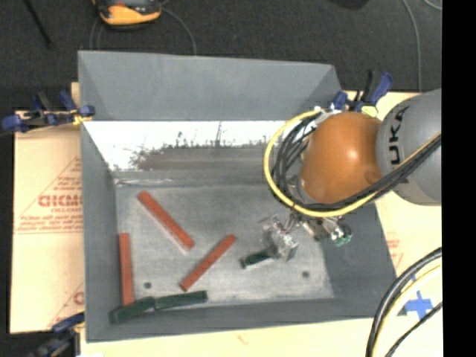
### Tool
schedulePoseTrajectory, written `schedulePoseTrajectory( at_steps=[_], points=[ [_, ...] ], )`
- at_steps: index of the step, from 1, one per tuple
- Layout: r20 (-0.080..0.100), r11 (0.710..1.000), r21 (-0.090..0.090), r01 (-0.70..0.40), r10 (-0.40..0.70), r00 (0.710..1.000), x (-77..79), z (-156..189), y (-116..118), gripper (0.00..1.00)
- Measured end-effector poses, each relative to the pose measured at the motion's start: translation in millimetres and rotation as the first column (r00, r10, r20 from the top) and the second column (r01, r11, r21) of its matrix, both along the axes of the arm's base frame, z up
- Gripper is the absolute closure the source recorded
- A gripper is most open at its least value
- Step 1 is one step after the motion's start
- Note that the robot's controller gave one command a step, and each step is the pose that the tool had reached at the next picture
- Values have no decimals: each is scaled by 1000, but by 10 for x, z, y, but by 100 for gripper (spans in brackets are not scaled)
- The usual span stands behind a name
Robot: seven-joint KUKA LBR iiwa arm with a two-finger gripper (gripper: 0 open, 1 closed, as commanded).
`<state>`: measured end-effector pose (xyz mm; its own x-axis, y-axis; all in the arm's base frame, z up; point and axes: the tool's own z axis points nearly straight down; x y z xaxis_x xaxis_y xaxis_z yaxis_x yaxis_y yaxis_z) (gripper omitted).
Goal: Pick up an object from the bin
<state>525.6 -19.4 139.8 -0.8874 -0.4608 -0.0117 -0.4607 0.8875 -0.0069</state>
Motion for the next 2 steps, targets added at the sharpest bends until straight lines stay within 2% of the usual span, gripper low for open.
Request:
schedulePoseTrajectory(
  at_steps=[1,2],
  points=[
    [-11,991,2,133,-133,991,49,-204,264,0],
    [-12,991,1,132,-132,991,52,-218,275,0]
  ],
)
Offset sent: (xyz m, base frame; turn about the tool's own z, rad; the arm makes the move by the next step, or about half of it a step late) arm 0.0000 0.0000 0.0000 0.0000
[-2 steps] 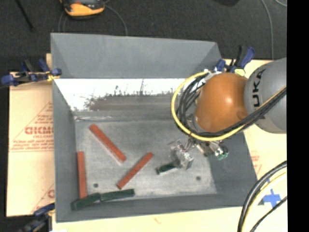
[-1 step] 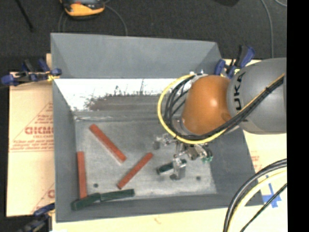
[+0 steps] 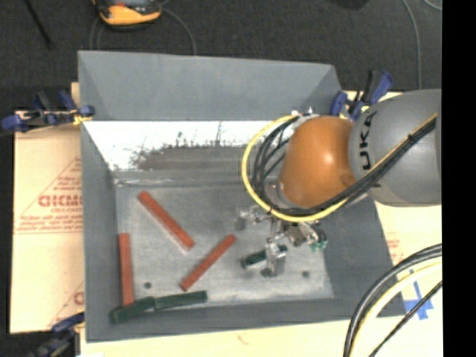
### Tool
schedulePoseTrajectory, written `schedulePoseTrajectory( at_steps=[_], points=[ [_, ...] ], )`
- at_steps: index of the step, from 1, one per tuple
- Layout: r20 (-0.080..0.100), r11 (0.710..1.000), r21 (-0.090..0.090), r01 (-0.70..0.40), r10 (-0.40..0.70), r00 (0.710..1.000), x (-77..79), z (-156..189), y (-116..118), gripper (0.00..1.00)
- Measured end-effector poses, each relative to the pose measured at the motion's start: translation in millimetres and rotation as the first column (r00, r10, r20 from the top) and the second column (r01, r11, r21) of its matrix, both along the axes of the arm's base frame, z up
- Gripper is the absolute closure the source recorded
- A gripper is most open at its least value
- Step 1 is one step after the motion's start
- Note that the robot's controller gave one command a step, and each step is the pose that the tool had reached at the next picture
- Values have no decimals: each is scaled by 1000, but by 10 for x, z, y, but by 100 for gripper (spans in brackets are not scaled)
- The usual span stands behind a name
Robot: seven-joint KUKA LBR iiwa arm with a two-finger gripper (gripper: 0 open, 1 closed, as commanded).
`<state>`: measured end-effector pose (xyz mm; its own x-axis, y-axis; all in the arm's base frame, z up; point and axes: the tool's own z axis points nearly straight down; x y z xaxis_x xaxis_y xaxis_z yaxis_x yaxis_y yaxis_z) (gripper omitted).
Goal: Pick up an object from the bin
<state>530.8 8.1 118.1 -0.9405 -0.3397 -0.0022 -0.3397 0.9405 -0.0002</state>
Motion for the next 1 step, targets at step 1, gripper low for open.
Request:
schedulePoseTrajectory(
  at_steps=[1],
  points=[
    [0,979,0,203,-203,979,-62,-458,-257,100]
  ],
)
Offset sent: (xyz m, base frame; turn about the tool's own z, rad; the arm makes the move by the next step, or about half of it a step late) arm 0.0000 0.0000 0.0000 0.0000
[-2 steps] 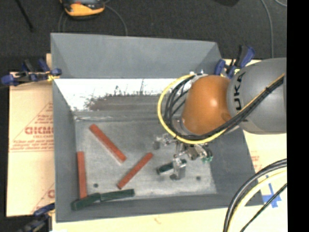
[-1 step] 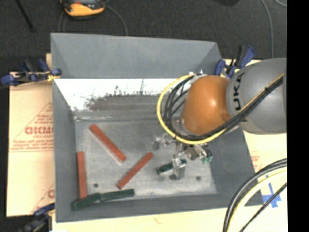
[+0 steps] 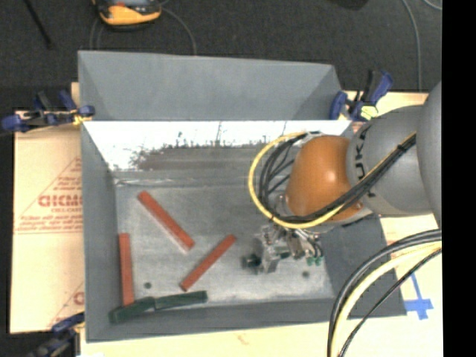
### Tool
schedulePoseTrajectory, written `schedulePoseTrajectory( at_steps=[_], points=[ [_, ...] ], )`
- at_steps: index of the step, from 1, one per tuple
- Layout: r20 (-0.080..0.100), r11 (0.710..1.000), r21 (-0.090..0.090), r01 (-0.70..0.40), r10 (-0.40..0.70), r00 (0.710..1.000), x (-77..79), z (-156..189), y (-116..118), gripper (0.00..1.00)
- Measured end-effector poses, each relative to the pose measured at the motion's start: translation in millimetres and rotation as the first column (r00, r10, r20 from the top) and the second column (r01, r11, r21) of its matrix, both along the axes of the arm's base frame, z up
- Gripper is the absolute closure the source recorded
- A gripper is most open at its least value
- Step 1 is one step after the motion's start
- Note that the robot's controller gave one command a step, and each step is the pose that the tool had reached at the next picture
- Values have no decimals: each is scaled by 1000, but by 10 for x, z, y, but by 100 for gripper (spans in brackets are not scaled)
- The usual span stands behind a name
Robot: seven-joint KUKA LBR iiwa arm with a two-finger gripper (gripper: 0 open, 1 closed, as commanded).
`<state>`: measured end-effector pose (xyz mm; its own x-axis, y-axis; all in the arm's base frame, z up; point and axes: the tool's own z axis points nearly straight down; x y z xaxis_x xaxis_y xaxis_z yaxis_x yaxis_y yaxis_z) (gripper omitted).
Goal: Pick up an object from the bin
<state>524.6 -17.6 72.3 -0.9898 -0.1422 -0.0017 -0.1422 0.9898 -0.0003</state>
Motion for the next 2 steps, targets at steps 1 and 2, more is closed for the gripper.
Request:
schedulePoseTrajectory(
  at_steps=[1,2],
  points=[
    [0,1000,0,-1,1,1000,0,0,0,100],
    [2,998,0,-70,70,998,-30,1303,78,100]
  ],
)
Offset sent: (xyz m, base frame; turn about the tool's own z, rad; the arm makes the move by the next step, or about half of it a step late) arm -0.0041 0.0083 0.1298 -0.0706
